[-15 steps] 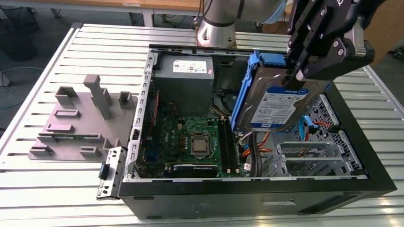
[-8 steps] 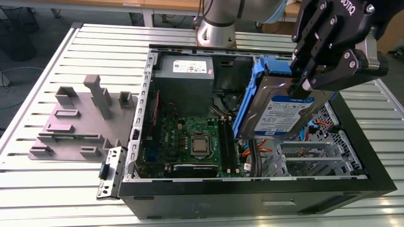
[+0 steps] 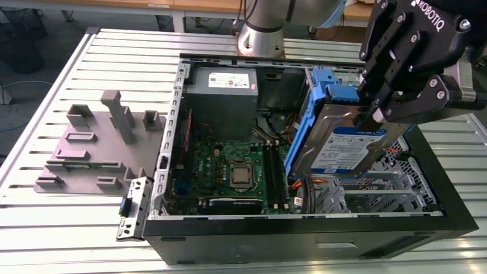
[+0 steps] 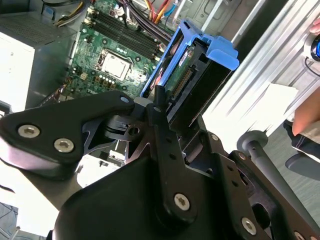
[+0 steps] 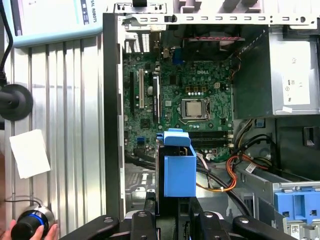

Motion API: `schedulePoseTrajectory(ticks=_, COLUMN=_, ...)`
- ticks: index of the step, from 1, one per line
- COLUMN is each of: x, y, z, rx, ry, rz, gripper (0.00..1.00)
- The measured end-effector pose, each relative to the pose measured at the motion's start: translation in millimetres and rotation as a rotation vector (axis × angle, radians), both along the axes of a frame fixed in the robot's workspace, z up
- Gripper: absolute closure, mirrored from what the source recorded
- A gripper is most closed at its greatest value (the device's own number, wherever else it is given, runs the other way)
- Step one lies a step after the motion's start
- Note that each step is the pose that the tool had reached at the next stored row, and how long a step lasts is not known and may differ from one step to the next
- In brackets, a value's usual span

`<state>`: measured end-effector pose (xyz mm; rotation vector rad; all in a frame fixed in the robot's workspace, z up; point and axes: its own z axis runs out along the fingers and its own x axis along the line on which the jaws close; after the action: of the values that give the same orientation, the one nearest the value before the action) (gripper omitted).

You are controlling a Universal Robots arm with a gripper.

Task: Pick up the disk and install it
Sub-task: 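Pick up the disk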

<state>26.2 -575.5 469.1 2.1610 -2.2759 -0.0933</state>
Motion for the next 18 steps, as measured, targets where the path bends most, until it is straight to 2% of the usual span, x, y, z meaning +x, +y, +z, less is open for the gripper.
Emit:
schedulePoseTrajectory(ticks=3, x=3.0, y=-1.1, z=-0.4, rx=0.0002, ry=0.0, rz=0.0, gripper=0.65)
schedulePoseTrajectory(ticks=7, x=11.3, y=-1.3, z=-1.0, rx=0.0001, ry=0.0002, rz=0.0, gripper=0.65)
schedulePoseTrajectory(ticks=18, x=43.1, y=-1.3, z=-4.0, rx=0.0001, ry=0.0037, rz=0.0, gripper=0.65)
